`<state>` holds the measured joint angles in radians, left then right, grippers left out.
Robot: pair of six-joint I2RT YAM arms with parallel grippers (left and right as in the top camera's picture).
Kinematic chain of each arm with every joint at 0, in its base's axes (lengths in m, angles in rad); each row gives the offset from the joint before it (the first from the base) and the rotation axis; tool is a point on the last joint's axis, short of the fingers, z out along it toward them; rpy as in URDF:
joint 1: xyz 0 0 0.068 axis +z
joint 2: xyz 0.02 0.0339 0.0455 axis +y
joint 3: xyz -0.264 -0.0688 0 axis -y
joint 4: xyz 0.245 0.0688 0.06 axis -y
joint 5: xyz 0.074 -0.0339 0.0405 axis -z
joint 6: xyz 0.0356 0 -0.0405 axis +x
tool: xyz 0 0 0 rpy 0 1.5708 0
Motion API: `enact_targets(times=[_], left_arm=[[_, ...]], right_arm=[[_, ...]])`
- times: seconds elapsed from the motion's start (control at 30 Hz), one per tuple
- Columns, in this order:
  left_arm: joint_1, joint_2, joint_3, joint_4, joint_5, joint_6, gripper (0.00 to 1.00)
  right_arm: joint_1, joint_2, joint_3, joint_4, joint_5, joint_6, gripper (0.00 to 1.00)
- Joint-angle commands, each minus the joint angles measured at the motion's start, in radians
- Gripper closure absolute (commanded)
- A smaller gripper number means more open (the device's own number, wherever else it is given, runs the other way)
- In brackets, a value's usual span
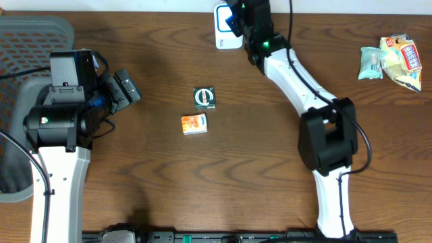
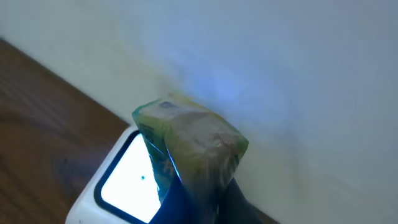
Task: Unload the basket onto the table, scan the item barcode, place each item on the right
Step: 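Hold the green pack barcode in front of the scanner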
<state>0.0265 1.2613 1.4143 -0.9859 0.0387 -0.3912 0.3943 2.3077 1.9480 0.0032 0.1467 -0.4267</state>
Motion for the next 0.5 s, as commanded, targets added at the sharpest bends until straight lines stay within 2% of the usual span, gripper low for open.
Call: enact_targets(times=[0.0, 0.2, 0.47], left_arm=[[0.006, -0.001, 0.009, -0.001, -0.010, 0.013, 0.02], [0.006, -0.001, 0.009, -0.001, -0.010, 0.013, 0.02], [0.006, -0.001, 0.009, -0.001, -0.010, 0.013, 0.02]], right_arm=[[0.005, 0.050, 0.014, 0.025, -0.011, -0.040, 0.99], [0.002, 0.057, 0.015, 0.032, -0.020, -0.082, 0.99], [-0.005, 0.060, 0.014, -0.066, -0.078, -0.141, 0.99]])
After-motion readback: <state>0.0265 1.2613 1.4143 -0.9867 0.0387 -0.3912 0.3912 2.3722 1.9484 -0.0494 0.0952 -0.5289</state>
